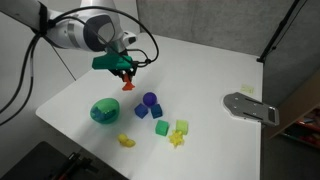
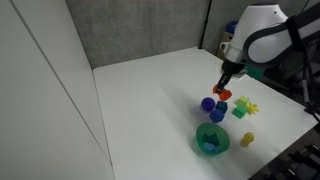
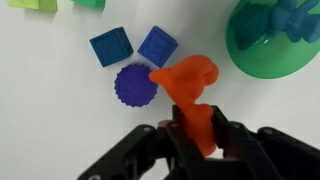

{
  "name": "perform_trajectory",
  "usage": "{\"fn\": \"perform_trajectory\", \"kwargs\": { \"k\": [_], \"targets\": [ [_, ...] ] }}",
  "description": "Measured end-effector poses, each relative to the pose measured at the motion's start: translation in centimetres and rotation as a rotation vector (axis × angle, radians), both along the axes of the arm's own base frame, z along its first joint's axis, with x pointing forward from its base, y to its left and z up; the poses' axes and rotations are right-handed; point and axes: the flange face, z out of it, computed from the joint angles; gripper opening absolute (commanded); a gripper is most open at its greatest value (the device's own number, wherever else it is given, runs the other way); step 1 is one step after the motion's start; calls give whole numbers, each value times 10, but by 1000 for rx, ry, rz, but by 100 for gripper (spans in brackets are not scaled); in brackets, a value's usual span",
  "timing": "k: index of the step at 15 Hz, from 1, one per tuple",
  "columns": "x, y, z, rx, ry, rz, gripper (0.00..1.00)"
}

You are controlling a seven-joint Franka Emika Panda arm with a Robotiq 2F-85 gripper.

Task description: Remove the orange object from the bowl

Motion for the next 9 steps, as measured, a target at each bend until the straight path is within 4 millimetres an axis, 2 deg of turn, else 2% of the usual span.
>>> {"fn": "perform_trajectory", "kwargs": {
  "k": [3, 9],
  "targets": [
    [3, -9, -28, 22, -13, -33, 10],
    [3, -10, -77, 39, -37, -44, 9]
  ]
}}
